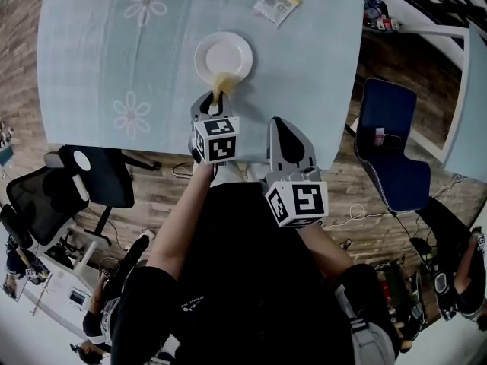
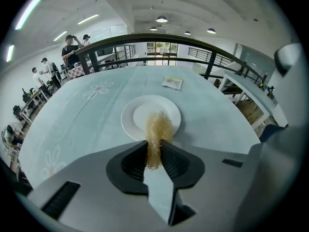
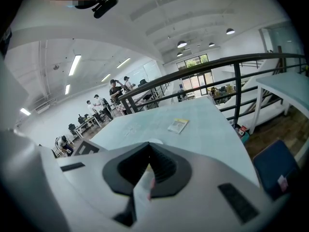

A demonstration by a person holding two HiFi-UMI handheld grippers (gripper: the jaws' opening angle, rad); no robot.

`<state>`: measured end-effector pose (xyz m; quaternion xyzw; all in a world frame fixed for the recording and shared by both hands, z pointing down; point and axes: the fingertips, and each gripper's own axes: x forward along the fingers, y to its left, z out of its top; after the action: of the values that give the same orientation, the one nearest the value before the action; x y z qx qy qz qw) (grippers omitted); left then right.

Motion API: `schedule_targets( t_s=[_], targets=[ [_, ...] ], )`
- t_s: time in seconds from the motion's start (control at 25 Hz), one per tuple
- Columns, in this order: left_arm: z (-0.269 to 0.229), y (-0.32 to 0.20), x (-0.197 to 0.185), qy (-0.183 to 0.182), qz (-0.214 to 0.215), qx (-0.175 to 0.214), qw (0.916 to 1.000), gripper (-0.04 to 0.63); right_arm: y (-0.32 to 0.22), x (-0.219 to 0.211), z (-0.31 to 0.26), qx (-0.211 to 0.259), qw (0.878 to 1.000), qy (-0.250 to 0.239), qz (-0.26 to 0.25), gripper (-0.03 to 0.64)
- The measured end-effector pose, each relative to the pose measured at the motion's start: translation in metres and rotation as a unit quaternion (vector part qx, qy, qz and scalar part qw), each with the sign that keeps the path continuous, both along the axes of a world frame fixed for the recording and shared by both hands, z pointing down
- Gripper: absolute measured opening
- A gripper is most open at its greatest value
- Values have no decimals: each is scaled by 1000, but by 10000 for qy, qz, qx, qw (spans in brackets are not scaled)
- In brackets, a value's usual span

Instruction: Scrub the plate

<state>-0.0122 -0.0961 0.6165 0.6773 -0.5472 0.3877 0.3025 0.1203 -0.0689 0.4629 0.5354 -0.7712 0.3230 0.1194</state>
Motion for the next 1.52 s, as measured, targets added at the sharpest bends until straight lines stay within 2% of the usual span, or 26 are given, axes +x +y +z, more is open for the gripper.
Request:
schedule_targets(
  t_s=[0.36,0.84,1.08,1.36,1.52],
  targets=[
    [3,-2,-34,-273,-210,-6,9994,80,-3,-6,-1,29,9999,4,-110,9],
    [-1,-15,-79,-474,-778,109,9958,80,0,-2,0,-52,10000,1,-27,9],
    [0,-21,-86,-511,-813,187,9952,80,6,-4,1,-27,10000,41,1,9],
    [-1,-39,-98,-529,-798,348,9948,80,15,-2,-1,9,9995,162,288,9],
    [-10,-44,-106,-383,-746,535,9950,80,23,-8,-5,57,9990,267,363,9]
  ],
)
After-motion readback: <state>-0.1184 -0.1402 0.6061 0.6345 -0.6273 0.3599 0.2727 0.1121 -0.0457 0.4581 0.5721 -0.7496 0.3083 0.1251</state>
